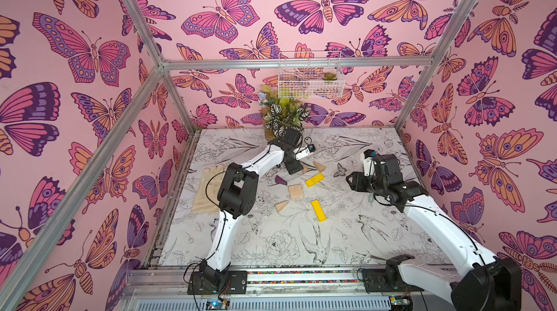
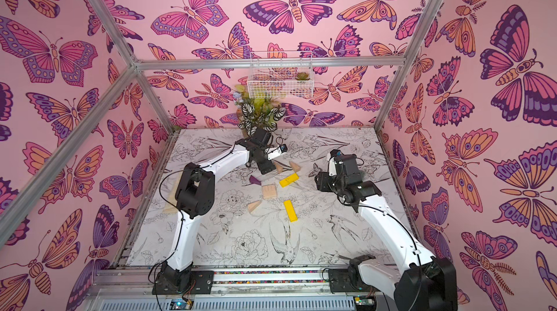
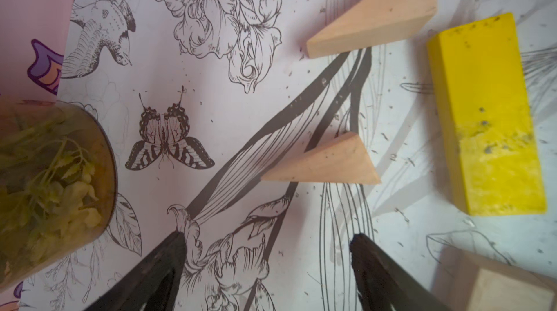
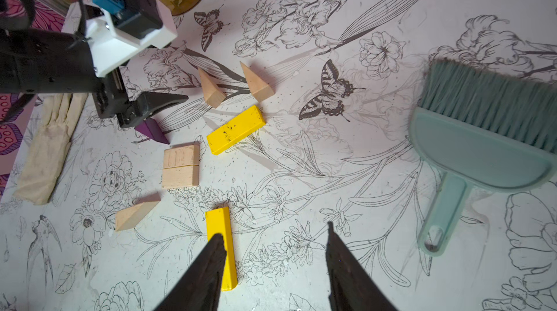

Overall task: Assemble a small pinwheel with building blocks
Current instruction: Assemble the building block at the center of the board.

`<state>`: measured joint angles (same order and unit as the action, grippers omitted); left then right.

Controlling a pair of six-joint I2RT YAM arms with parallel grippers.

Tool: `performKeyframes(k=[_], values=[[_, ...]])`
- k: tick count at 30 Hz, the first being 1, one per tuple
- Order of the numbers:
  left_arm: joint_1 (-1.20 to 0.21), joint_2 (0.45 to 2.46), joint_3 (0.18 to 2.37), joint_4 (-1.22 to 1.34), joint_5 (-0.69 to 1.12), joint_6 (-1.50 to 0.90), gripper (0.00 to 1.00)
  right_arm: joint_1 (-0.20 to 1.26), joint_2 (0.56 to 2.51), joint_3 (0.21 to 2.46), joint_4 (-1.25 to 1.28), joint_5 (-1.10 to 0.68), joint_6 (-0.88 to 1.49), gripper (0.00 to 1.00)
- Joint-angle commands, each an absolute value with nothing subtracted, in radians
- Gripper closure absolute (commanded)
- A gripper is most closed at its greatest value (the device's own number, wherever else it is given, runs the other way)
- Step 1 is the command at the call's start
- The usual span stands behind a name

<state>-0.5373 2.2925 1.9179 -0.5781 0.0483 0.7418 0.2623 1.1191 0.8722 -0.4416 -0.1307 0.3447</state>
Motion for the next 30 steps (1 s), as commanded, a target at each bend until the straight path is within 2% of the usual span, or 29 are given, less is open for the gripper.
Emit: performKeyframes(k=[1,7,20,25,30], values=[[-0.546,2.338,1.957,-0.602,0.047,0.8,0.09,0.251,1.1,0.874,-0.486,-0.107,0.36,0.44],[-0.557,2.386,1.986,-0.602,0.074,0.803,0.08,0.247,1.113,0.881,-0.498,-0.111,0.359,0.43],[-0.558,2.465,2.043,-0.603,0.191,0.744,0.16,0.247,1.108,0.87,-0.514,-0.12,0.369,0.43],[-0.558,2.483,2.044,-0.603,0.218,0.698,0.26,0.247,1.106,0.868,-0.515,-0.124,0.371,0.43],[-0.558,2.479,2.034,-0.603,0.199,0.602,0.45,0.247,1.106,0.863,-0.515,-0.124,0.376,0.43]])
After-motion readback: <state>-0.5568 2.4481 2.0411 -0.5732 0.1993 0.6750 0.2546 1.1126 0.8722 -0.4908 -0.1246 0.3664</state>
